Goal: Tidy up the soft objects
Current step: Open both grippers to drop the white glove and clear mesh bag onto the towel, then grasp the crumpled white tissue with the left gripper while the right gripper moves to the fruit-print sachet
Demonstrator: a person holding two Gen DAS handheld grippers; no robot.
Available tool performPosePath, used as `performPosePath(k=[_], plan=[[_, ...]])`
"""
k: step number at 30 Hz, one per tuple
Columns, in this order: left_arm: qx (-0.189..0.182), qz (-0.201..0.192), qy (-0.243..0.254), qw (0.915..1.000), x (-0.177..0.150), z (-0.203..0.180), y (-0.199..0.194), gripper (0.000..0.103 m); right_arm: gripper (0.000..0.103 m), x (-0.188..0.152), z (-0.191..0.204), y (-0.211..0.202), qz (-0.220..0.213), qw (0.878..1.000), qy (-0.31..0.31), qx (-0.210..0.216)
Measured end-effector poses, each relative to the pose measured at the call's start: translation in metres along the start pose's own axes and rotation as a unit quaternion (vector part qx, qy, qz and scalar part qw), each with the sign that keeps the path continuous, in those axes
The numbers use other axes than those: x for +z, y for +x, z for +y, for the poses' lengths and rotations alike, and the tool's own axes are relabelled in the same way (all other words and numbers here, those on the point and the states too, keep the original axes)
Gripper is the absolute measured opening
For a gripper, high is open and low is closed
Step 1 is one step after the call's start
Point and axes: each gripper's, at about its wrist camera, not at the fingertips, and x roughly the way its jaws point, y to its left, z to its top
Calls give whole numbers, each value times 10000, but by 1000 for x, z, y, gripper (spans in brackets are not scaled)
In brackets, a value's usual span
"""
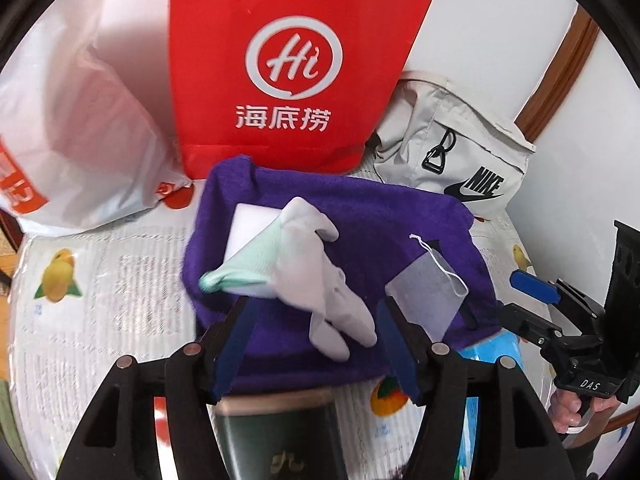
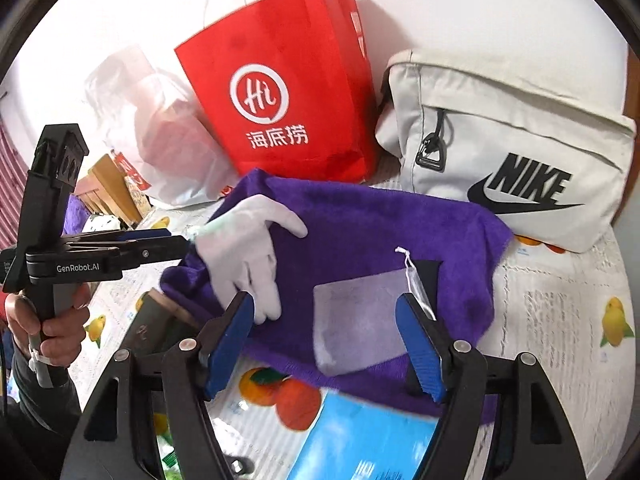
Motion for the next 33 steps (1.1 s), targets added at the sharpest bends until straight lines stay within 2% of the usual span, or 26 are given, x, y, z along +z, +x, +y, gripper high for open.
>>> performPosePath(k=[9, 13, 17, 20, 23, 25, 33], plan=[[-129, -418, -224, 9988, -51, -1, -57, 61, 73, -40, 30, -48, -176, 9998, -44, 84], [-1, -548, -181, 9983, -87, -2, -77, 61, 73, -62, 46, -68, -207, 9997, -41, 110], [149, -330, -177, 9992, -118, -1, -82, 61, 73, -83, 59, -86, -201, 9998, -6, -21], [297, 86, -102, 9995, -144, -1, -75, 61, 73, -99, 65, -96, -245, 9995, 17, -193], [452, 162, -122, 9988, -170, -1, -69, 61, 73, -114, 64, -104, -207, 9993, 274, -165], [391, 264, -152, 9988, -188, 0, -64, 61, 73, -124, 61, -106, -151, 9989, 425, -108], [361, 278, -112, 9989, -230, 0, -54, 61, 73, -164, 49, -110, 17, 9966, 768, -280]])
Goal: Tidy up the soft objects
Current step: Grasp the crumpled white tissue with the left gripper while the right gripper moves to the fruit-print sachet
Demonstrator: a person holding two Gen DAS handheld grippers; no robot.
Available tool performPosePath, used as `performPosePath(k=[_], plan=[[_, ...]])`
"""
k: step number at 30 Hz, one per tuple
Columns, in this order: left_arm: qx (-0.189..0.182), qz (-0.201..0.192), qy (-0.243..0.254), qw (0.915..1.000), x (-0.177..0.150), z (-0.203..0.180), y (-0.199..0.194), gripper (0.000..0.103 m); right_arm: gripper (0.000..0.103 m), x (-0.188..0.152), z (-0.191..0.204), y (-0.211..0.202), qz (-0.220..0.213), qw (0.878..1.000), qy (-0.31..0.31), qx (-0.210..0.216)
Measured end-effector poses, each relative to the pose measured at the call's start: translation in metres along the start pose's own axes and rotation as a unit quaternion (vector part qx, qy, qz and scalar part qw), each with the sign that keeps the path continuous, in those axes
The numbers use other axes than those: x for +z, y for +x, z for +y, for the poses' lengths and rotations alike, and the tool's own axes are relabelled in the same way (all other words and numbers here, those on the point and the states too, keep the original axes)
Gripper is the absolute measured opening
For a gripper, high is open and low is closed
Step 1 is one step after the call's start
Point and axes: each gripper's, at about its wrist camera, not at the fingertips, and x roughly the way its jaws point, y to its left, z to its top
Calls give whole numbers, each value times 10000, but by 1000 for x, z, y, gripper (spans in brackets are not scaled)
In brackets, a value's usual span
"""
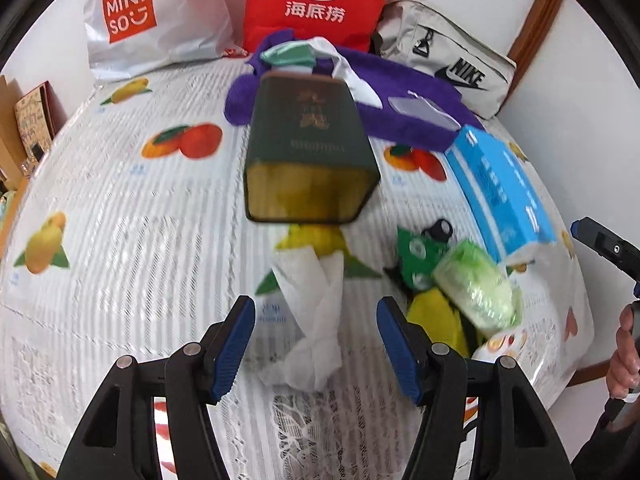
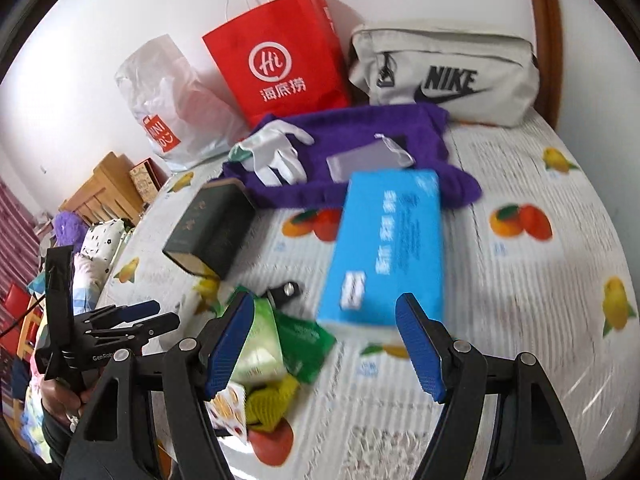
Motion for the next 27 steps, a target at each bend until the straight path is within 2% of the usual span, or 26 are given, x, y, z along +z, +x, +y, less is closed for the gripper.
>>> performPosePath(k=[4, 7, 12, 17, 20, 21, 27], plan=[[-75, -45, -36, 10000, -14, 1, 8, 61, 73, -20, -5, -3, 2, 9999, -11, -134], [-88, -278, 19, 9996, -21, 0, 6, 61, 73, -31, -6, -1, 51, 9998, -23, -213], [88, -406, 208, 9989, -25, -6, 8, 61, 73, -46, -5, 3, 100, 9994, -110, -312], [377, -550, 416, 9969, -29, -11, 7, 49, 73, -57, 3, 6, 151, 9992, -285, -247], [477, -618, 401, 9961, -29, -9, 7, 25, 73, -64, 14, 5, 144, 9988, -460, -81], [434, -608, 386, 9965, -28, -7, 7, 23, 73, -66, 18, 6, 160, 9986, -505, 11], [252, -508, 269, 9980, -32, -4, 3, 22, 73, -74, 41, 12, 280, 9969, -658, 337]])
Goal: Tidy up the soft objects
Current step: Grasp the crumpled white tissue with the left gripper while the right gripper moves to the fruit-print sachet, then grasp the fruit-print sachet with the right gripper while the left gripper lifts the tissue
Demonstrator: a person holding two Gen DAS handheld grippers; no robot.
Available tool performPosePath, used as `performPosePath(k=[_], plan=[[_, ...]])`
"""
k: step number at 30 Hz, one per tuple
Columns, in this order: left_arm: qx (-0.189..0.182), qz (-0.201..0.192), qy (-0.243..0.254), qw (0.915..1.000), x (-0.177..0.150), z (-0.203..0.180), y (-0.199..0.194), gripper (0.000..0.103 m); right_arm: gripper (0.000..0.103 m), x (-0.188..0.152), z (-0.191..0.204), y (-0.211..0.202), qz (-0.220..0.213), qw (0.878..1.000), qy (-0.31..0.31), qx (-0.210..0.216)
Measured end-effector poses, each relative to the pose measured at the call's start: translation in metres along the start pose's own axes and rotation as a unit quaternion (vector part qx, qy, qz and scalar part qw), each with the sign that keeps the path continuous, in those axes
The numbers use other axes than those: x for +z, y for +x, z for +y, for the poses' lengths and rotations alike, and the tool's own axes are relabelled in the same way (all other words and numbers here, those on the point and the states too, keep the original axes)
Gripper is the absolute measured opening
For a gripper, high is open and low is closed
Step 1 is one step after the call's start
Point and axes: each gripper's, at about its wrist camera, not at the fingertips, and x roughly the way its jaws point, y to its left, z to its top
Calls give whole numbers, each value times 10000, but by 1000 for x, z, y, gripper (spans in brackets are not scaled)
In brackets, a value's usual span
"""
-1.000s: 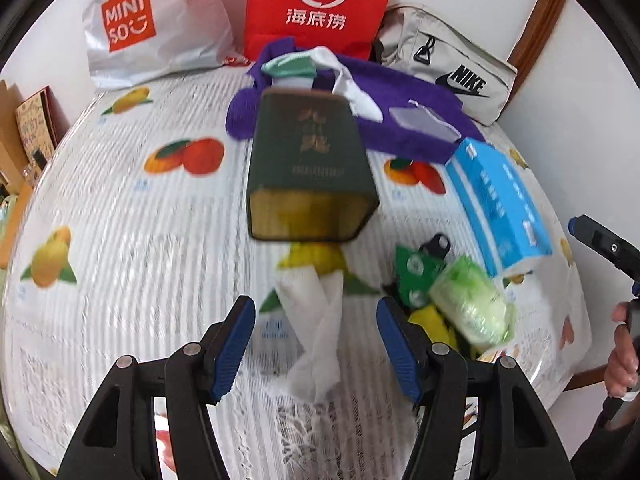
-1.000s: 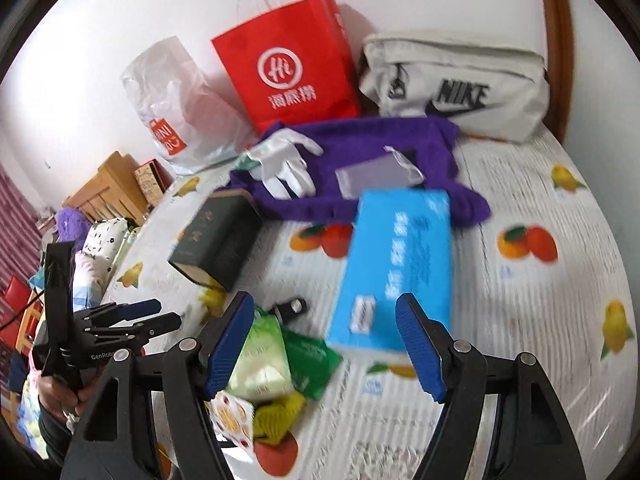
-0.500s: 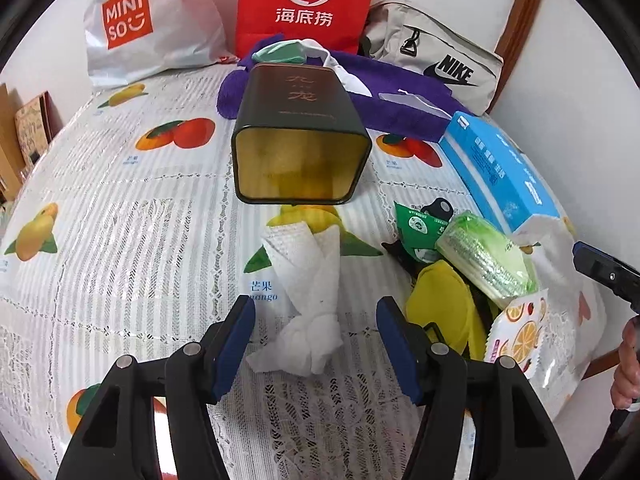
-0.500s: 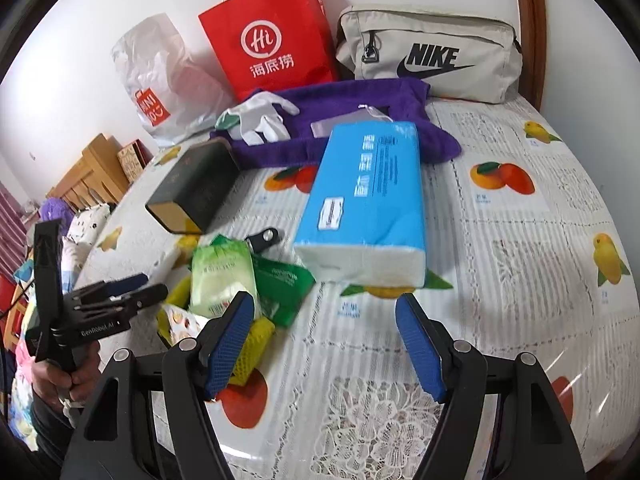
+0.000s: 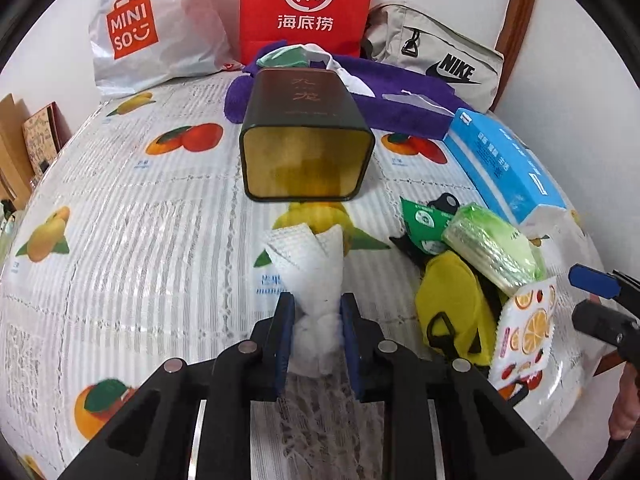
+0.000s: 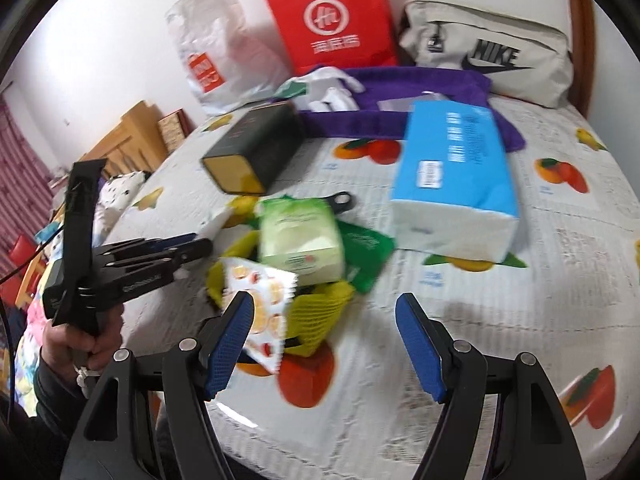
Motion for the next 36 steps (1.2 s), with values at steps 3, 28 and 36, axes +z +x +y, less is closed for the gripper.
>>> performPosePath(k=[3, 28, 36], plan=[[-53, -16, -69, 10000, -5, 3, -3, 22, 73, -2, 13, 3, 92, 9998, -69, 151], [-475, -74, -448, 9978, -22, 16, -14, 24, 20, -3, 58, 37, -24, 9956, -405, -839], [-454, -74, -493, 9977, -21, 16, -14, 23, 14, -3, 44, 17, -172, 9974, -289, -631]])
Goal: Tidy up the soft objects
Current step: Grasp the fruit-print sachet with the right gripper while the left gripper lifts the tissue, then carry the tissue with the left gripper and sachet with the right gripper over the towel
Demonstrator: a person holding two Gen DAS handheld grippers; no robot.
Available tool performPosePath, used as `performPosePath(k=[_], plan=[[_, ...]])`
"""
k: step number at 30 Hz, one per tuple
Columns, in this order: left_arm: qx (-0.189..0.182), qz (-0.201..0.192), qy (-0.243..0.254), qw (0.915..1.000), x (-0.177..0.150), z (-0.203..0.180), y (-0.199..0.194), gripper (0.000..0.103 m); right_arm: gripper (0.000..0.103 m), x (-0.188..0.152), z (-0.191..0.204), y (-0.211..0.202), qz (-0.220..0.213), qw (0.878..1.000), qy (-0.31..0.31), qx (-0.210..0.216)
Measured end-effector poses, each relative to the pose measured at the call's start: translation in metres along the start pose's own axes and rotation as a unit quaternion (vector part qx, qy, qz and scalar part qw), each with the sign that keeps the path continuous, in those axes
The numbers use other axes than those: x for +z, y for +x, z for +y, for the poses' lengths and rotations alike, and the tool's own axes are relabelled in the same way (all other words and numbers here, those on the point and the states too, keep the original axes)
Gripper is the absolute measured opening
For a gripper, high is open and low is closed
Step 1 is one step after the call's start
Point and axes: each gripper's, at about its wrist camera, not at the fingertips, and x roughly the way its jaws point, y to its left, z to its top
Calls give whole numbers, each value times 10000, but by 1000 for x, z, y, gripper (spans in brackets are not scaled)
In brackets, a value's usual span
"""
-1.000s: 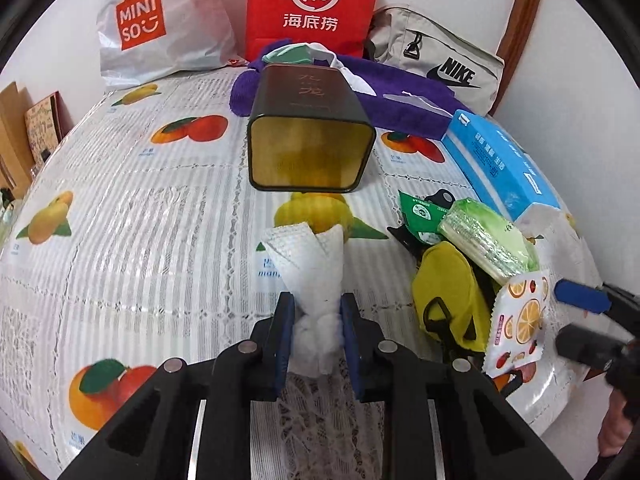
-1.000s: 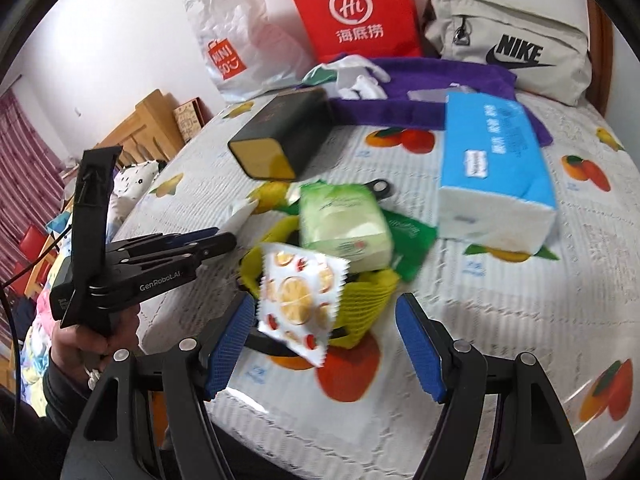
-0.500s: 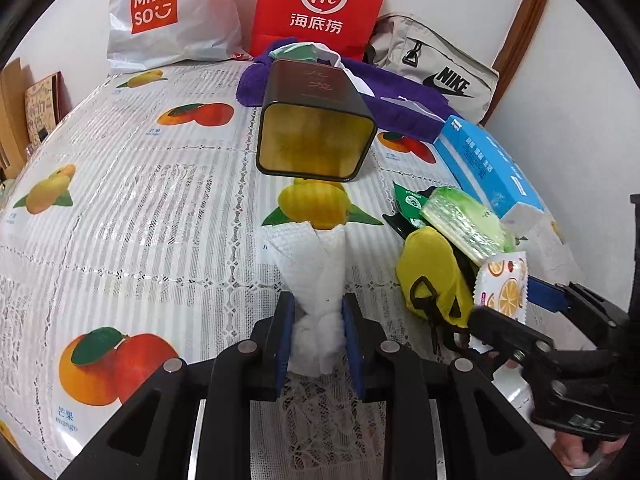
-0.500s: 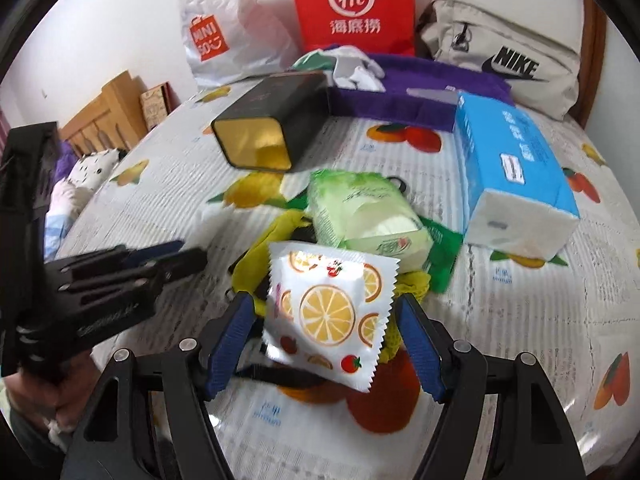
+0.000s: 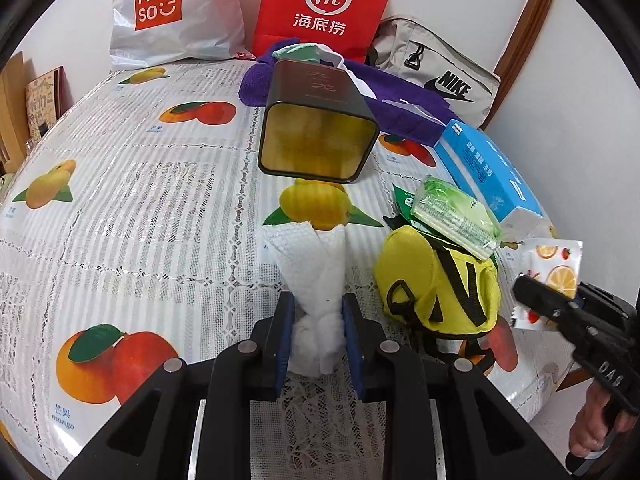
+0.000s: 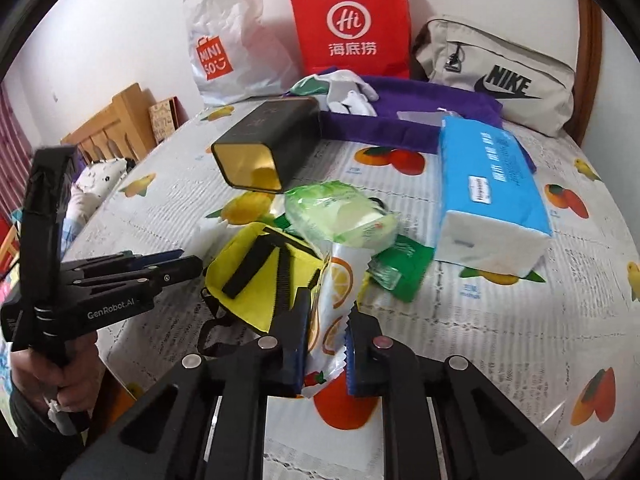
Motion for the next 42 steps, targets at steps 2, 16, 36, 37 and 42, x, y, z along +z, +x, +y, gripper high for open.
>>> performPosePath(k=[2, 16, 36, 37, 42], plan=[[4, 4, -11, 10000, 0, 0, 0, 23, 14, 0, -6, -8, -64, 10000, -29, -9], [250, -32, 8, 9997, 6, -7, 7, 24, 14, -12, -81, -10, -49, 9969, 564, -538], [325, -52, -134, 9994, 23, -10, 5, 20, 14, -16, -93, 2, 57, 9978, 626, 190], [313, -73, -146, 9994, 24, -10, 2, 20, 14, -14, -94, -1, 44, 9978, 624, 232], [269, -109, -132, 9995, 33, -13, -3, 20, 14, -3, -94, -13, -65, 9977, 580, 341]])
